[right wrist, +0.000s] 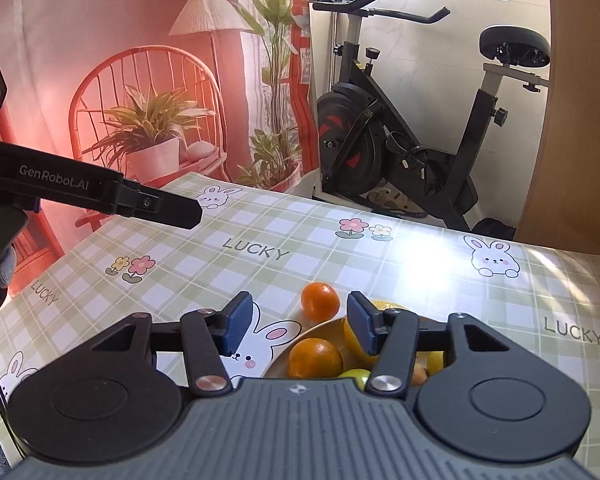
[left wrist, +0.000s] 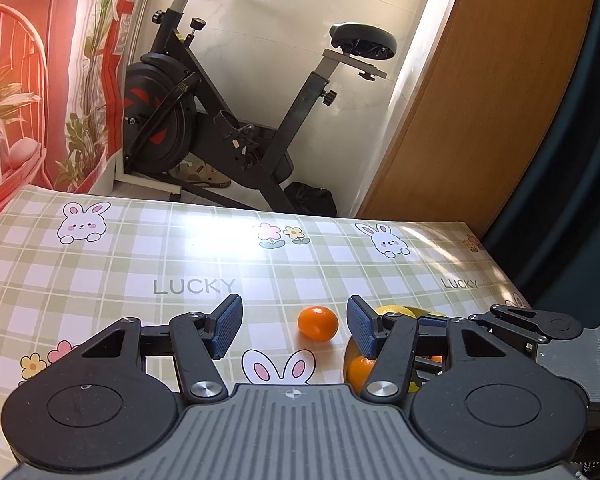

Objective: Organize fruits
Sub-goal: 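Move the left gripper to the last small orange on the cloth, then close the left gripper around the small orange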

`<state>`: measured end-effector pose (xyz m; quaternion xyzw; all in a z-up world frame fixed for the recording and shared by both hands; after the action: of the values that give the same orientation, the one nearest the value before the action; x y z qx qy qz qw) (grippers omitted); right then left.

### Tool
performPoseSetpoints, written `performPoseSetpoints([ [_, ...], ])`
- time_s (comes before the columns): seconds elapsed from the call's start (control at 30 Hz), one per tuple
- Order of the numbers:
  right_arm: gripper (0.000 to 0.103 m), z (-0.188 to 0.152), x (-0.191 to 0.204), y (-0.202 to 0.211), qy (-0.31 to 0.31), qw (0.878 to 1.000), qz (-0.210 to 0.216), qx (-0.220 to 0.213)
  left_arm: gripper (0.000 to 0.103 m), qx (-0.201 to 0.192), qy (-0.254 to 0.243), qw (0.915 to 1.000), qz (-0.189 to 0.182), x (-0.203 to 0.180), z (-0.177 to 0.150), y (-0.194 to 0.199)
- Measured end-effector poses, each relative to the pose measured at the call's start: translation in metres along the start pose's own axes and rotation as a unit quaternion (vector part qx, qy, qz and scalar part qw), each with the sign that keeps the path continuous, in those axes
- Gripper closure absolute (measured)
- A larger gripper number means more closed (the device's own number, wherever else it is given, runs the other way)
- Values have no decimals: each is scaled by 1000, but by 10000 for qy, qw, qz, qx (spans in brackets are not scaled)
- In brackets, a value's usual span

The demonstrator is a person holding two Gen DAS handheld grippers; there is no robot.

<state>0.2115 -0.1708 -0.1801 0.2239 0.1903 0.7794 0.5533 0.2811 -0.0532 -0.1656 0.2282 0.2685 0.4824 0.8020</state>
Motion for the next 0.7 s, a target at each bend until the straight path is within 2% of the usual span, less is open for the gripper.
performPoseSetpoints([
  [0.3,65,11,1,-48,329,9973,-34,656,47,290,175,9990,-295,19,9,-50],
  [0.47,66,20,-2,-76,491,9938,-72,991,47,385,300,9977,-475,28,15,-73],
  [0.7,66,20,-7,-111,524,9870,-160,1511,47,631,424,9946,-700,35,6,-100],
])
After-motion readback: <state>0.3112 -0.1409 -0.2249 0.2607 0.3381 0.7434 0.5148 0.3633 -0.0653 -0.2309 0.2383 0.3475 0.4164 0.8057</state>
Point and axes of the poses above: each gripper's, at about its wrist camera, not at the fingertips, and y roughly against the way its jaws point, x to its left, z to its top, the point moved 5 cm from there along -y, roughly the way its jaws point, and after that the axes turned 3 degrees about z, right-handed, at the moved point
